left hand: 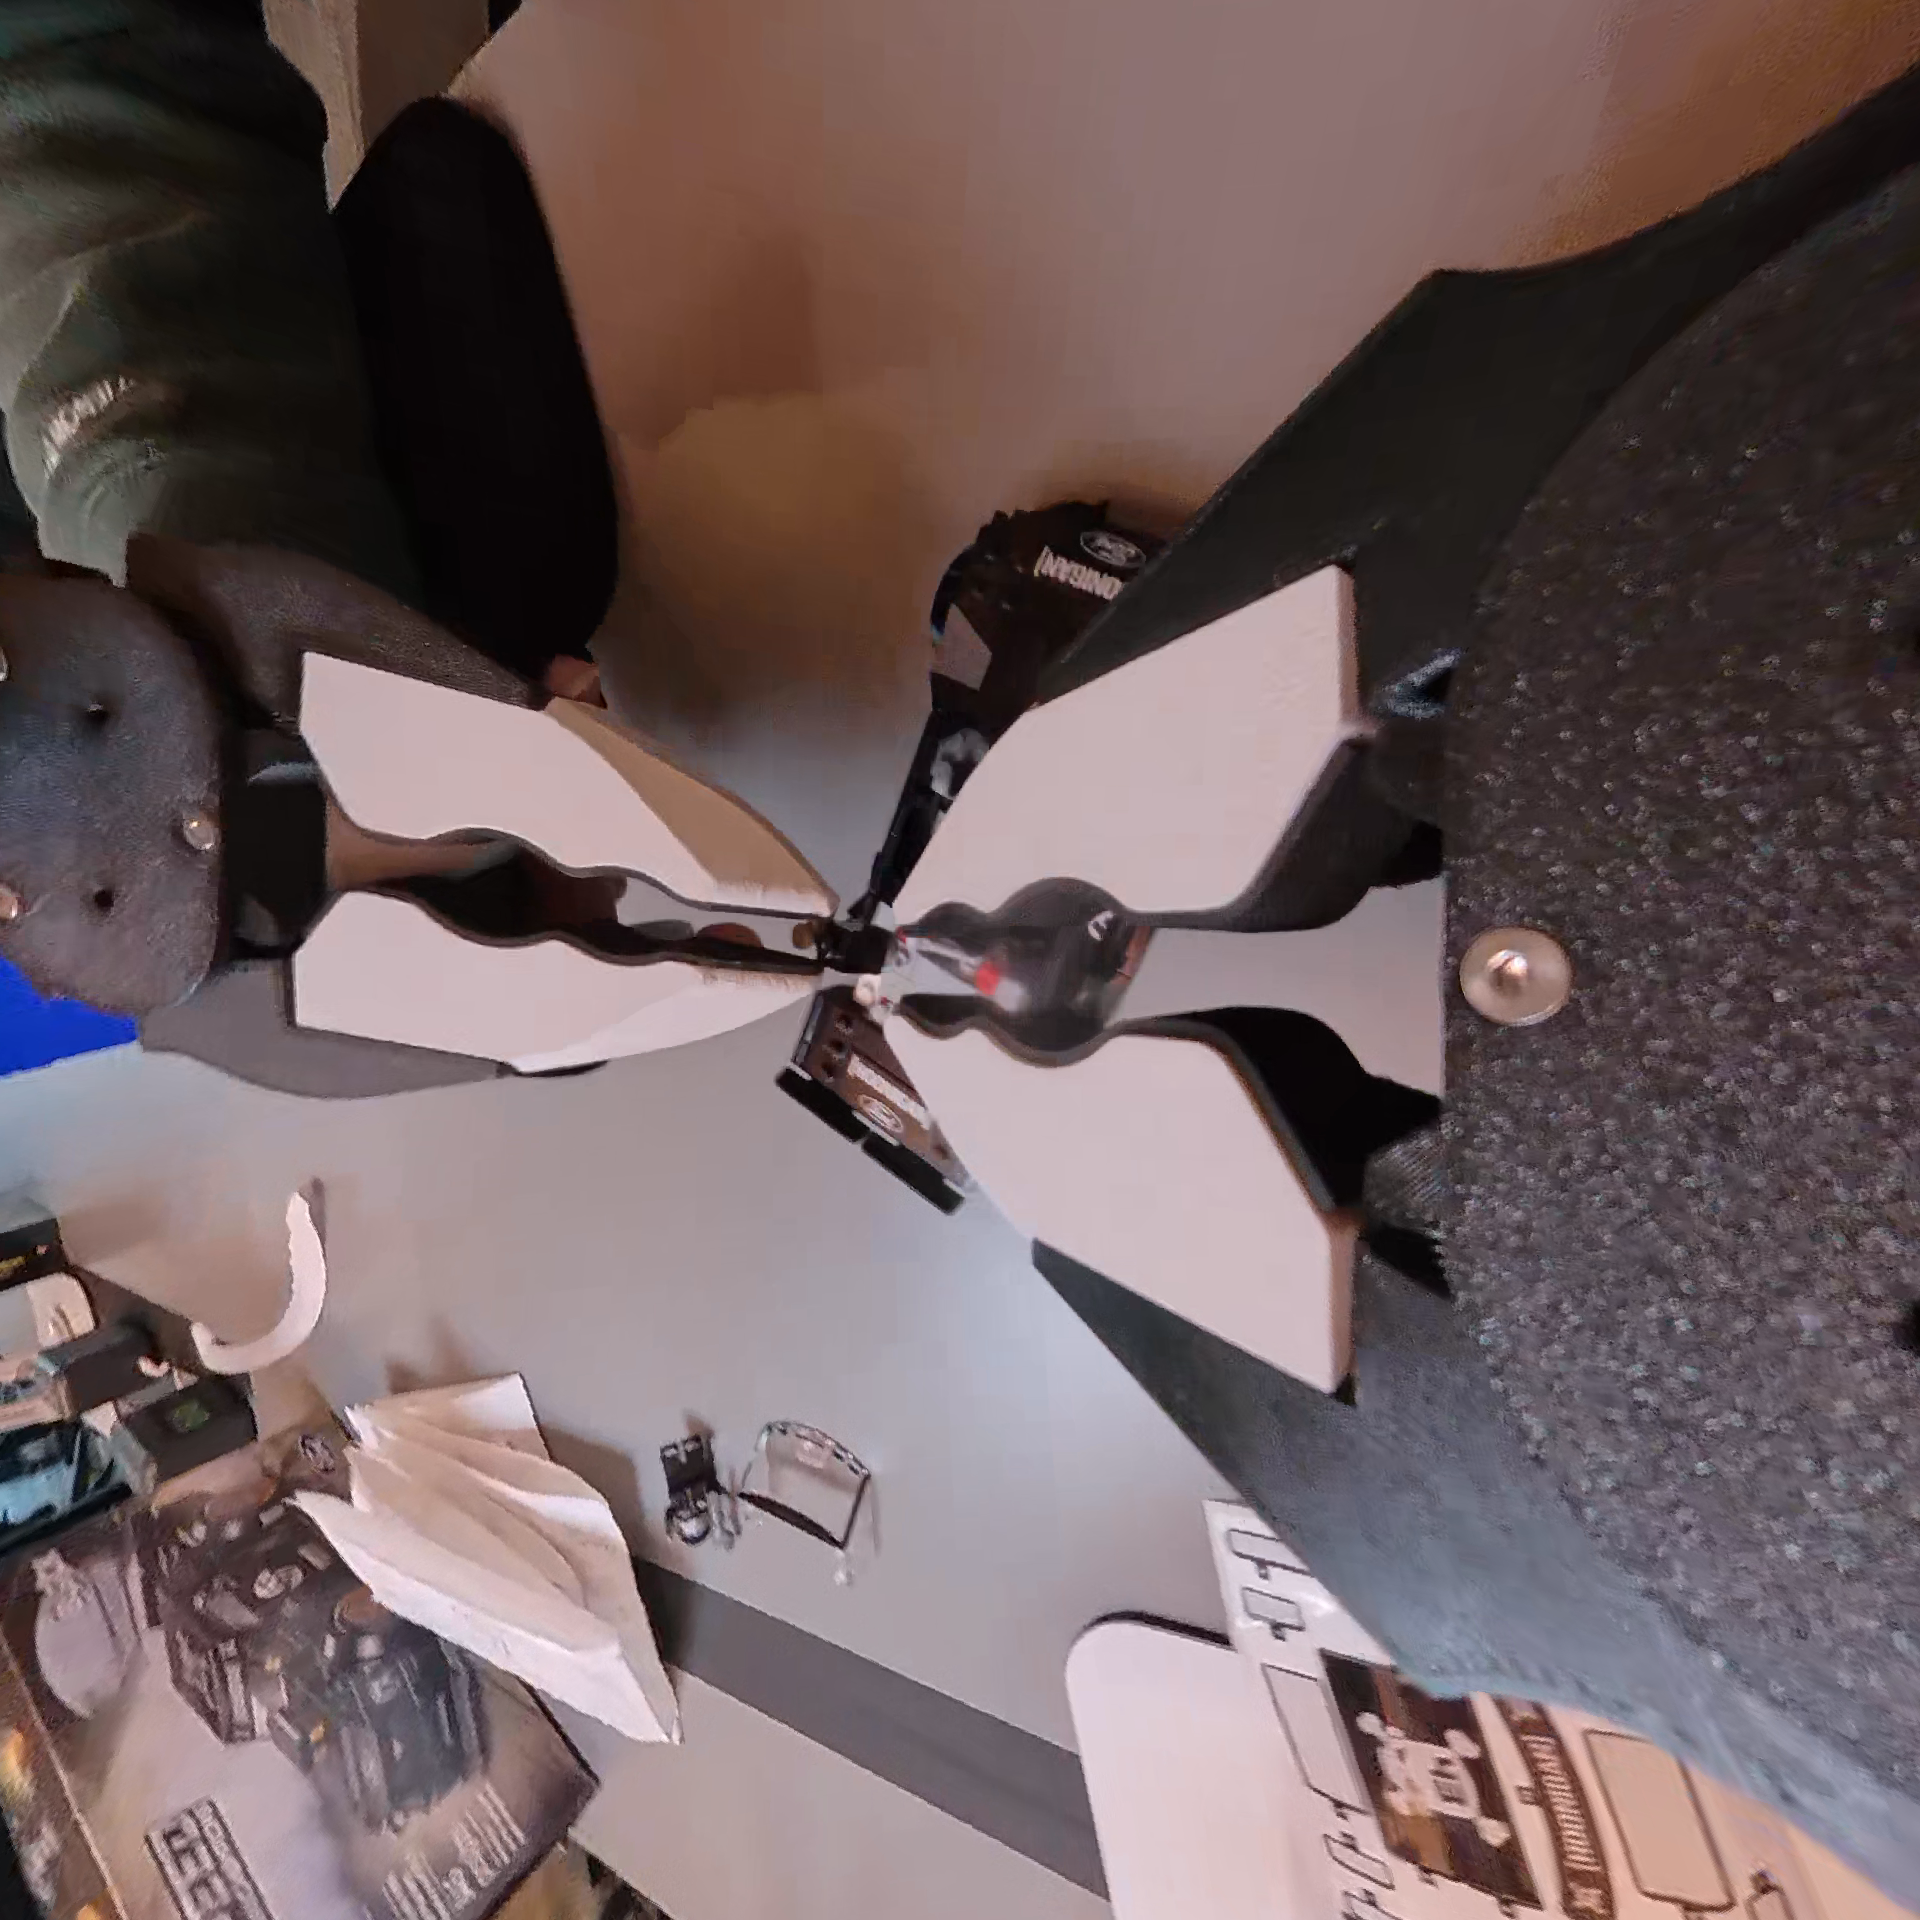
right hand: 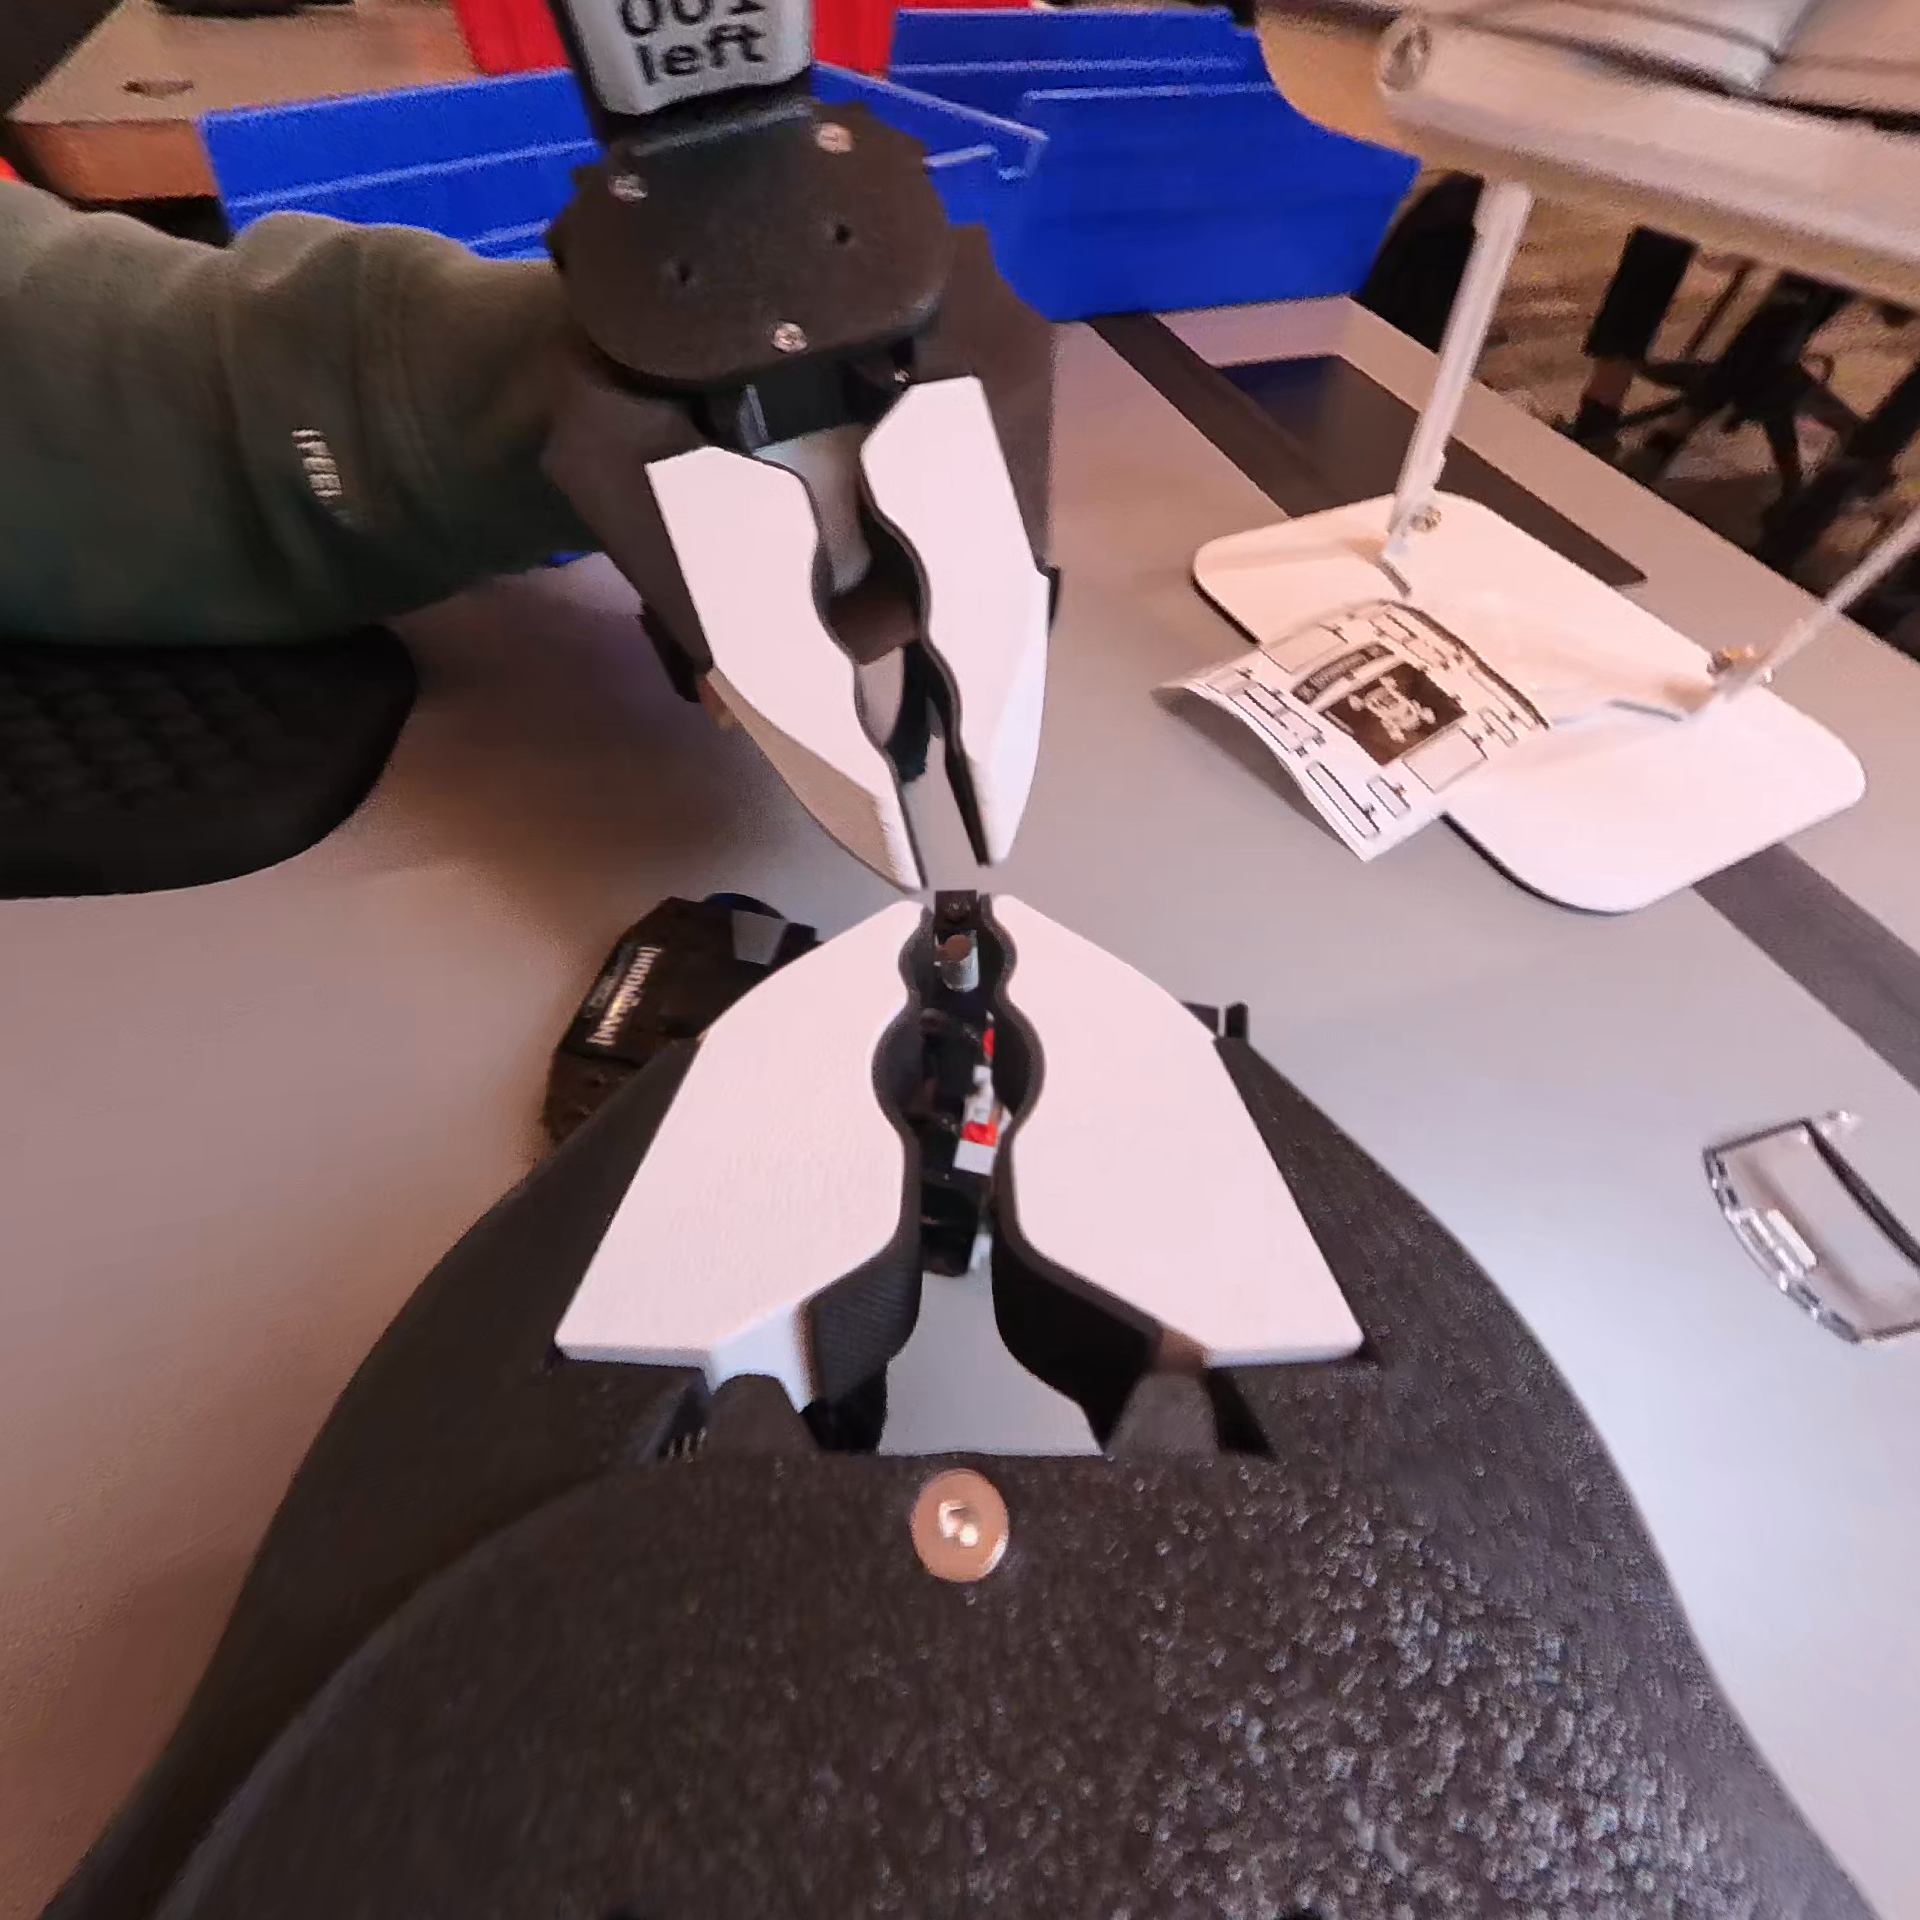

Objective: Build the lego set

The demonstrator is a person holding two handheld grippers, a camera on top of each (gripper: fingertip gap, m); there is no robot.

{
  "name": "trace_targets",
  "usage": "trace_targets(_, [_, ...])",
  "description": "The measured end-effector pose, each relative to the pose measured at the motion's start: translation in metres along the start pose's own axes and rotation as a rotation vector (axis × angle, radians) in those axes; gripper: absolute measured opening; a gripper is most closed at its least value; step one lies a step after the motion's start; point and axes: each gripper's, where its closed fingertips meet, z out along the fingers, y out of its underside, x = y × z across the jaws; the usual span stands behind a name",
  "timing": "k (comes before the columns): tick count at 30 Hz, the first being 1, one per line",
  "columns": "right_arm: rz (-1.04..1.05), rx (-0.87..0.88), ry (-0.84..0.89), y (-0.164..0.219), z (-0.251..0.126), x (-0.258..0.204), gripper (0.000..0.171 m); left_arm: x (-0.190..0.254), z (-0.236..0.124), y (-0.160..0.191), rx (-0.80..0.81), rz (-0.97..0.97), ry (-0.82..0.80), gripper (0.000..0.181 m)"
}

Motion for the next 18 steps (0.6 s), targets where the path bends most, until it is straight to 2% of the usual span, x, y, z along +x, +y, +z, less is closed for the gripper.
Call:
trace_targets(9, [0.115,-0.123,0.050,0.033,0.018,0.011,0.008,-0.015,0.010,0.050,-0.098,-0.137,-0.109,0.009])
trace_targets(18, [0.221,-0.176,0.000,0.040,0.021,0.014,0.007,-0.021,0.010,0.049,-0.080,-0.170,-0.129,0.008])
